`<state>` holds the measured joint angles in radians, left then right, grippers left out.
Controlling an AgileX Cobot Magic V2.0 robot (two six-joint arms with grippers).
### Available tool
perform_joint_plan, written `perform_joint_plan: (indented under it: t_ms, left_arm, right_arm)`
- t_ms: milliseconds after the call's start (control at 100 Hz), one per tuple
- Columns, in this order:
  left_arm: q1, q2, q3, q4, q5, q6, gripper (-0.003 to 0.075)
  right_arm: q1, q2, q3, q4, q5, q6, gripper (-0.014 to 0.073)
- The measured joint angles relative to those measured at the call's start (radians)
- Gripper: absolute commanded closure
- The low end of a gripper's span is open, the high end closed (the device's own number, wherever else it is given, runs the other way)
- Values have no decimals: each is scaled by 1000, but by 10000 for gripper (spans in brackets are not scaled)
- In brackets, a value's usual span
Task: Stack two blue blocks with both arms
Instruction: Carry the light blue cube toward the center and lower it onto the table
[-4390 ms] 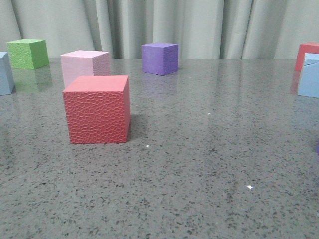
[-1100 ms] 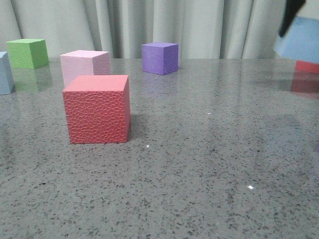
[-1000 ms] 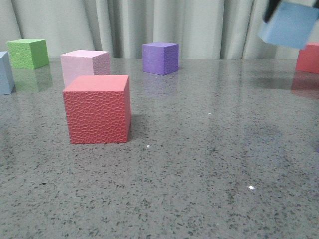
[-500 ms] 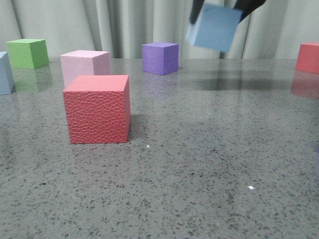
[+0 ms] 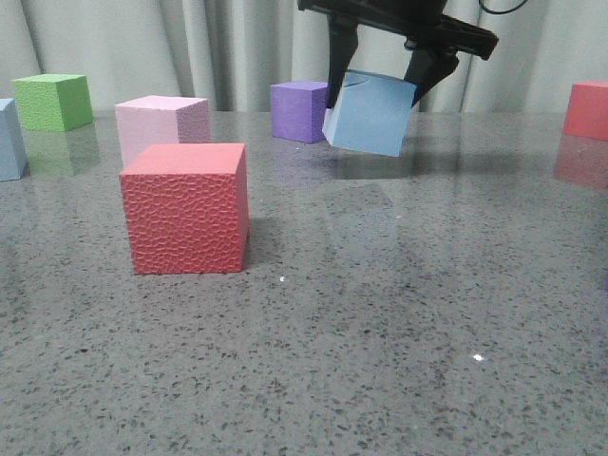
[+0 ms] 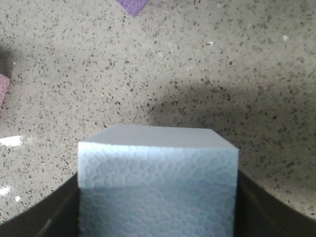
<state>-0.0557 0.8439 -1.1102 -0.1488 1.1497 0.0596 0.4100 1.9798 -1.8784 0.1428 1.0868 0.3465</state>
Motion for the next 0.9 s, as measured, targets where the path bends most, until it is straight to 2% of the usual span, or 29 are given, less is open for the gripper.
perform_joint_plan:
  t_ms: [900]
  left_arm:
    - [0, 0, 0, 0, 0, 0, 68]
  right_arm:
    - [0, 27, -2, -16, 18, 28, 335]
